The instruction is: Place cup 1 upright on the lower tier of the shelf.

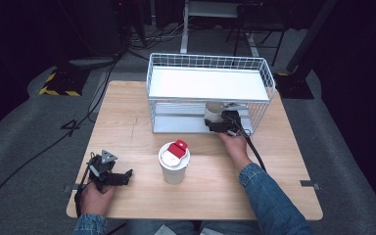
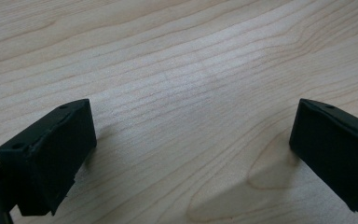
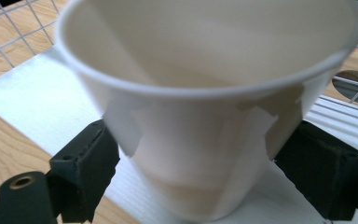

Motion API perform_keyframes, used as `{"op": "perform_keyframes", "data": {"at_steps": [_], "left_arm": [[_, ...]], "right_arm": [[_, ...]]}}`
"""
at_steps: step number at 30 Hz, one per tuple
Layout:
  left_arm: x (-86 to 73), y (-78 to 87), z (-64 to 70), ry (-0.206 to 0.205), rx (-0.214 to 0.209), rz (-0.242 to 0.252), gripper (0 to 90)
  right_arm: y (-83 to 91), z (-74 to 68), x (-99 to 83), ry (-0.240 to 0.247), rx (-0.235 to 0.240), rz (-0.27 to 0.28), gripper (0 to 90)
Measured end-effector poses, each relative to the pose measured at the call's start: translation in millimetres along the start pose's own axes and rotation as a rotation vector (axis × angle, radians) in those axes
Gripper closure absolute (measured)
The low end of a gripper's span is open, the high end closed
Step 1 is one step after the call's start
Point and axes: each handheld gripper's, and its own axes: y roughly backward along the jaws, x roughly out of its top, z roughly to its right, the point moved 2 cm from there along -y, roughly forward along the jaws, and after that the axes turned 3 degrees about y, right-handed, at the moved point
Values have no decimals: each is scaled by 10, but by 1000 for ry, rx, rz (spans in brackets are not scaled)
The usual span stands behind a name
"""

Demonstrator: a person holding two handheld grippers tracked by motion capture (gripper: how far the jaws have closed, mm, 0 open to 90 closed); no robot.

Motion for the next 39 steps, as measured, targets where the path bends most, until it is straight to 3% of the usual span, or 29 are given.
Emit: {"op": "perform_keyframes", "data": {"at_steps": [8,13,21,29,33,39], "left_arm": [[3,-3,5,3,-2,-2,7],[5,-4,6,2,-1,-3,7],[5,-3,6,1,0,-4,7],[4,-4,12,8,6,-3,7],[8,-8,16,13,9,-2,7],[8,-7,16,12,9,-3,7]], "right_arm": [[150,-43,-29,40,-1,18,126],[302,-46,-24,32,9,25,127],[698,-119,12,24,64,79,127],[1069,-103,-30,45,67,102,126],[1255,-88,-95,64,77,83,140],[1446,-121,-136,79,115,0,106]]}}
